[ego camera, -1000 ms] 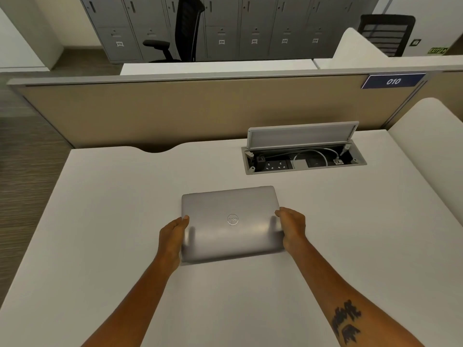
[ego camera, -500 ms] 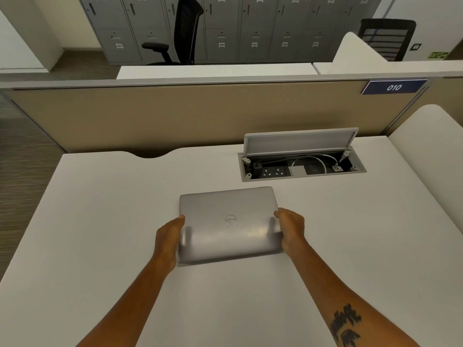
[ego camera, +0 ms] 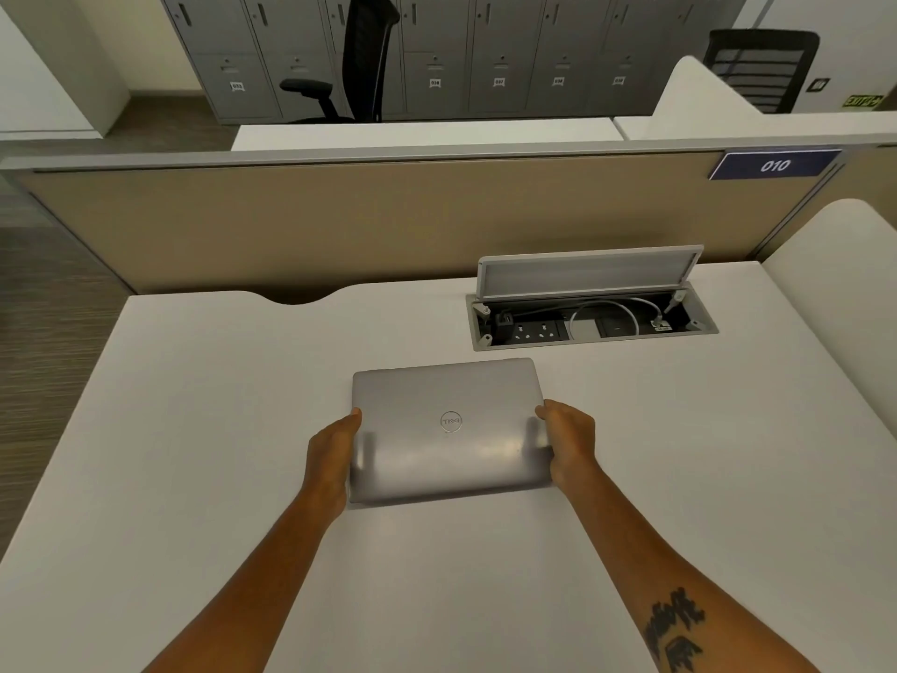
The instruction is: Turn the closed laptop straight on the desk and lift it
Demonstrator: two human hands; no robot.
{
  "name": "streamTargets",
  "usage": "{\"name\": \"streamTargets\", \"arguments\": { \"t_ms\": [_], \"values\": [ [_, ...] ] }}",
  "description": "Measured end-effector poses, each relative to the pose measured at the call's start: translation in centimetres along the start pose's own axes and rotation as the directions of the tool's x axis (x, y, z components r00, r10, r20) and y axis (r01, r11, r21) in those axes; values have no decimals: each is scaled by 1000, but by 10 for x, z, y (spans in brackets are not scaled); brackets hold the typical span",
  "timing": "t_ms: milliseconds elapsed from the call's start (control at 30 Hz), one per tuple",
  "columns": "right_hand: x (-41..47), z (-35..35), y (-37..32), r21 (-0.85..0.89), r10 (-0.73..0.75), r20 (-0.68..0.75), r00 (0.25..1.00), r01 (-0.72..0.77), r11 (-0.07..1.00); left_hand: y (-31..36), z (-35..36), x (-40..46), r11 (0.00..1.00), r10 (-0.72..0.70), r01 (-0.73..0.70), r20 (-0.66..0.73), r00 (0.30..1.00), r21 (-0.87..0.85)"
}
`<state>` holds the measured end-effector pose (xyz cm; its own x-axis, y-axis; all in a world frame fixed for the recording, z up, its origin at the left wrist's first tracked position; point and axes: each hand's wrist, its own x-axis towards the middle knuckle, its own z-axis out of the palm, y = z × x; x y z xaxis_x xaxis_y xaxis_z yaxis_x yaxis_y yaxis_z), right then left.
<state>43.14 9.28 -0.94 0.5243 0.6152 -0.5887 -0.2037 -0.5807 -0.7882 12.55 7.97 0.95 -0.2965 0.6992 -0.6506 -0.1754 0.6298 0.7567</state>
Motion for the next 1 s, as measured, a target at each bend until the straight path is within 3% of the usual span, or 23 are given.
{"name": "streamTargets", "arguments": {
  "t_ms": [500,600,700,800,900,1000],
  "values": [
    [-2,1,-1,-34,-21,22,1000,22,999,-2,-2,2,1000,29,-29,-1,1000,10],
    [-2,-2,-2,-48,-32,50,998,34,998,0,-4,-1,998,32,-33,29,999,58],
    [-7,-7,-2,-151,-121,104,987,135,979,3,-5,-6,976,125,-133,54,991,174],
    [-10,-9,-1,-385,-265,163,951,308,870,-1,-13,-8,874,268,-269,59,962,405],
    [-18,-11,-4,-566,-400,247,883,466,680,-6,-28,-3,648,439,-376,78,895,662],
    [-20,-9,-6,-604,-579,336,743,641,474,-1,-37,-2,403,622,-488,159,767,774]
  ]
}}
